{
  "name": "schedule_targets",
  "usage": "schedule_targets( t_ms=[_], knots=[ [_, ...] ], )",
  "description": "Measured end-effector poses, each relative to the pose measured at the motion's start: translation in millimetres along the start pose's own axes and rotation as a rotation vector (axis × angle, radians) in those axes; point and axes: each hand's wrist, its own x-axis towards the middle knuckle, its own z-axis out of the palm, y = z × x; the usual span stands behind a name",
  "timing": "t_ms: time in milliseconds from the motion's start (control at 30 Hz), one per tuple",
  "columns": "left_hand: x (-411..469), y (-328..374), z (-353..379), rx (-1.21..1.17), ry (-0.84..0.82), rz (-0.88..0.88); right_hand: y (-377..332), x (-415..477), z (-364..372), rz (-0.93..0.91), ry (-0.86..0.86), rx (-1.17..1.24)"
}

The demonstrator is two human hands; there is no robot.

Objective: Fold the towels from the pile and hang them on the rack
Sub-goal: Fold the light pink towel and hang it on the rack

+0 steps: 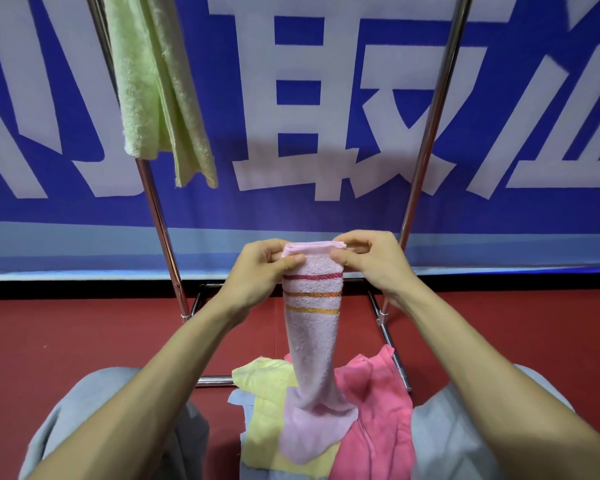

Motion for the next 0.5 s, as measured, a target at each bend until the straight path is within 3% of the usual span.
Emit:
schedule_targets(
  t_ms=[333,500],
  knots=[
    [33.3,118.7,-16.7,0.1,0.144,0.217,-135.6,28.7,-32.4,-0.164,0.121,0.199],
    [40.7,193.4,-19.1,0.114,0.346,0.443,-199.9,33.7,-53.8,-0.313,0.163,0.235]
  ],
)
